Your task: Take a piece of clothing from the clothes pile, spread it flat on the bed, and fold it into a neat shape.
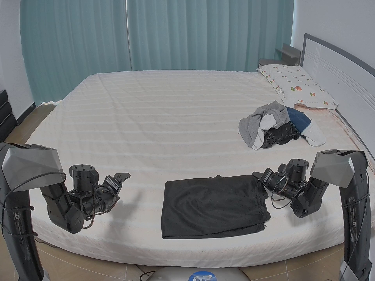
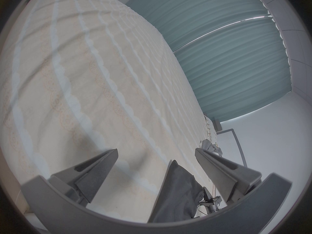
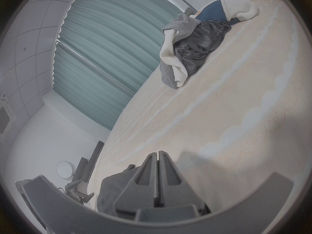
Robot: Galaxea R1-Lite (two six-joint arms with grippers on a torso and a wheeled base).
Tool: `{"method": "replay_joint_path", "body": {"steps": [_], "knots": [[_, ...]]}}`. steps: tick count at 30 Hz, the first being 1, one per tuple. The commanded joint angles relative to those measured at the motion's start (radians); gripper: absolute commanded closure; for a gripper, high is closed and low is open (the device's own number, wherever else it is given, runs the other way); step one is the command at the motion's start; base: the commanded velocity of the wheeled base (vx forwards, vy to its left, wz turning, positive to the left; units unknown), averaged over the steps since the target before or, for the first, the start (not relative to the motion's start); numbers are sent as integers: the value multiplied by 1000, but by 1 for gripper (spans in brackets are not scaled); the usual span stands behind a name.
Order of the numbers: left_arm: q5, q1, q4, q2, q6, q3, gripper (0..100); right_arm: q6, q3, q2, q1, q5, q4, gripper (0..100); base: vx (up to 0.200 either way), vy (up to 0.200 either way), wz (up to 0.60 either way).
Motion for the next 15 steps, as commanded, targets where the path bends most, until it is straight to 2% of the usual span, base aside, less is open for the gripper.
{"method": "replay_joint_path", "body": {"steps": [1, 12, 13, 15], "knots": [[0, -2, 0, 4, 0, -1, 0, 0, -8, 2, -19, 1, -1, 100, 0, 0, 0], [0, -8, 0, 10, 1, -3, 0, -2, -23, 15, -31, 4, 7, 100, 0, 0, 0], [2, -8, 0, 10, 1, -3, 0, 0, -25, 15, -31, 5, 12, 0, 0, 0, 0], [2, -8, 0, 10, 1, -3, 0, 0, -23, 15, -31, 5, 10, 0, 0, 0, 0]]}}
